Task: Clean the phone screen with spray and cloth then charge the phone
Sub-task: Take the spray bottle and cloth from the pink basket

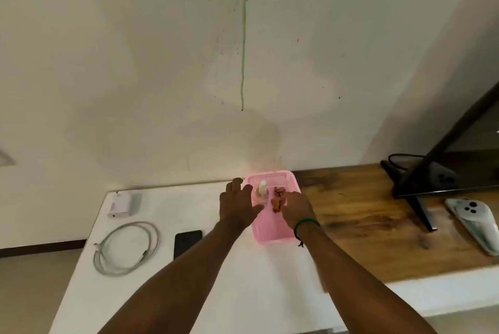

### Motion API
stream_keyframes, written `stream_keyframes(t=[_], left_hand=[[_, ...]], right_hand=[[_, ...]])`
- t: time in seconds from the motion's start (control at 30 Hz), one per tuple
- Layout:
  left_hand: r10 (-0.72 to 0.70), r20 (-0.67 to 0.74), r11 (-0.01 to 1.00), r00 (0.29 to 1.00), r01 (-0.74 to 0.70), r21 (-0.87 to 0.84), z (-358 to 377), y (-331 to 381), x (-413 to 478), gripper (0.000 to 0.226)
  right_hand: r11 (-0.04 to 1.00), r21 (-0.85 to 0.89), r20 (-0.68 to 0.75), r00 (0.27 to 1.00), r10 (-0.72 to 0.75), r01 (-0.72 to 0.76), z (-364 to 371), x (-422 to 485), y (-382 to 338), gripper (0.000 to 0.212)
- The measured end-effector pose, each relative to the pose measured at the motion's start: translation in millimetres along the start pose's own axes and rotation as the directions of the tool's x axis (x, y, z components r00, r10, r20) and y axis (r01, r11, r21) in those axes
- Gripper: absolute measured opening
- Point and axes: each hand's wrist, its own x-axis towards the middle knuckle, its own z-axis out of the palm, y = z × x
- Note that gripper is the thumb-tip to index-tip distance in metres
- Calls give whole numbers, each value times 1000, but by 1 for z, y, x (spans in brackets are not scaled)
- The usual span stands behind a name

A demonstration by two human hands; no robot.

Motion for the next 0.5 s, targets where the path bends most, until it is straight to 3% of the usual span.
stream_keyframes(t=[0.13, 0.33, 0.5], left_hand=[[-40, -26, 999, 999, 39, -30, 19, -1, 15, 67], [-30, -41, 998, 999, 28, -48, 34, -1, 34, 63], [-39, -64, 998, 997, 36, -46, 42, -1, 39, 54]], right_hand=[[994, 106, 15, 1000, 19, -20, 17, 18, -4, 28], [1000, -22, -15, 1000, 8, -8, 36, 44, 1, 24], [995, 68, 26, 997, 74, -75, 45, 52, 5, 22]])
